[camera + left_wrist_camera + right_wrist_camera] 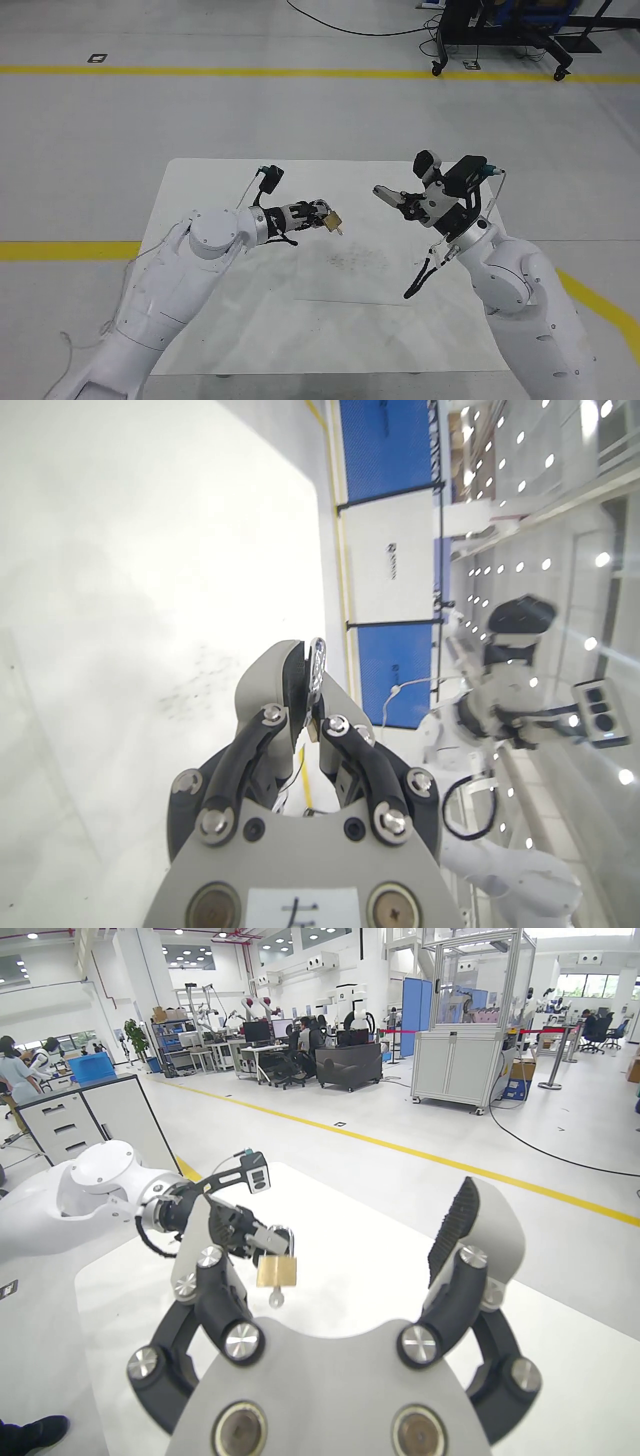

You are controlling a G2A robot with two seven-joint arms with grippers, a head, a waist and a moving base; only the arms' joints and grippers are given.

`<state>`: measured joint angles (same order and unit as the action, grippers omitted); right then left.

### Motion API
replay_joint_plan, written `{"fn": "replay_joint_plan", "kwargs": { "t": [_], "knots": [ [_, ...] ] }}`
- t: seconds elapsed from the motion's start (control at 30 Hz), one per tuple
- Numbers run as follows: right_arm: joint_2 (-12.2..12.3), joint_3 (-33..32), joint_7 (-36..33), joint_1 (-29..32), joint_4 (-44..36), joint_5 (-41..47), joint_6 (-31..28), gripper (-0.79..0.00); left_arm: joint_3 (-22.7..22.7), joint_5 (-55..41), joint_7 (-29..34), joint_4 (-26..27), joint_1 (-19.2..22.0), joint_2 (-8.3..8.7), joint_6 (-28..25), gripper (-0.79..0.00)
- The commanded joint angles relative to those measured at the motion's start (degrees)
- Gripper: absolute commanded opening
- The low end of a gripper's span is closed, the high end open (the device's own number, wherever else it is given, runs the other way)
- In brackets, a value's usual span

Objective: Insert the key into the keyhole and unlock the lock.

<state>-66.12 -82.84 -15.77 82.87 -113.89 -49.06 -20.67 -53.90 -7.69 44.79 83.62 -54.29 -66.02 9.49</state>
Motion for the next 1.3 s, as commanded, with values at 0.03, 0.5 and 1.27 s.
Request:
{"fn": "replay_joint_plan", "kwargs": {
  "t": [0.03, 0.5, 1.27],
  "knots": [
    [0.0, 0.0, 0.0, 0.0, 0.0, 0.0, 0.0, 0.000, 2.7, 4.4, 0.7, -1.5, 0.8, -0.35, -1.4, -0.785],
    [0.0, 0.0, 0.0, 0.0, 0.0, 0.0, 0.0, 0.000, 10.2, 12.4, 5.4, -11.4, 6.5, -2.70, 6.2, -0.785],
    [0.0, 0.0, 0.0, 0.0, 0.0, 0.0, 0.0, 0.000, -15.7, 3.3, -1.5, -4.2, 1.5, 2.21, -12.2, 0.000]
  ]
}}
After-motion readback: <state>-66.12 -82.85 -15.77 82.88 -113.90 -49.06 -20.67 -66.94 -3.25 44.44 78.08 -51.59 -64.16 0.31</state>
